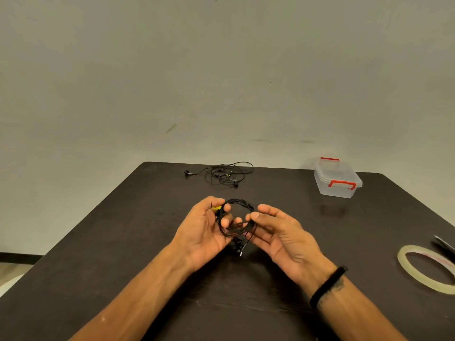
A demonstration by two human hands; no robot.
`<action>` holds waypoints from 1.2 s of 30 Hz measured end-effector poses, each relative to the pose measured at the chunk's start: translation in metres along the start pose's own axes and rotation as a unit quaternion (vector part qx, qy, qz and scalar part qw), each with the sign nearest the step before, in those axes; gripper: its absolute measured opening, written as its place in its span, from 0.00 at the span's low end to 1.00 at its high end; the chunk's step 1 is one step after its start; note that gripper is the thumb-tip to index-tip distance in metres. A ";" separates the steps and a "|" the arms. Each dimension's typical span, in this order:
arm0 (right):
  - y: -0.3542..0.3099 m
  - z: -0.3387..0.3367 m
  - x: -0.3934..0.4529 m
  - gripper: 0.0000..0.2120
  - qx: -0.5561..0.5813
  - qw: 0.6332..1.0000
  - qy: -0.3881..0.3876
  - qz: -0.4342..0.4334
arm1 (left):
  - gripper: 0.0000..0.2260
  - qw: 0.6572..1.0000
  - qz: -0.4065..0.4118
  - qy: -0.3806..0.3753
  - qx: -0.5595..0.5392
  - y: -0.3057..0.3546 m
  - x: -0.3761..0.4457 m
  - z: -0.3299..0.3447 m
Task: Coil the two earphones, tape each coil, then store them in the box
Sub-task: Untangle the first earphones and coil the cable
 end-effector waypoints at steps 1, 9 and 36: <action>0.002 0.002 0.000 0.16 0.031 0.999 -0.001 0.008 | 0.10 1.000 0.000 0.010 -0.017 -0.001 0.000 -0.001; 0.012 0.014 -0.004 0.26 0.123 0.991 -0.034 0.042 | 0.09 0.997 0.004 0.079 -0.009 -0.005 0.000 -0.010; 0.009 -0.006 0.000 0.15 -0.105 0.994 0.004 0.043 | 0.16 0.866 0.066 0.030 0.495 0.033 0.001 -0.026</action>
Point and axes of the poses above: each hand's wrist, its own x-axis towards the middle knuckle, its own z-axis out of the palm, y = z × x, the point moved 8 cm from there along x, towards the middle knuckle, and after that the axes turned 3 degrees about -x, right-handed, at the moved point
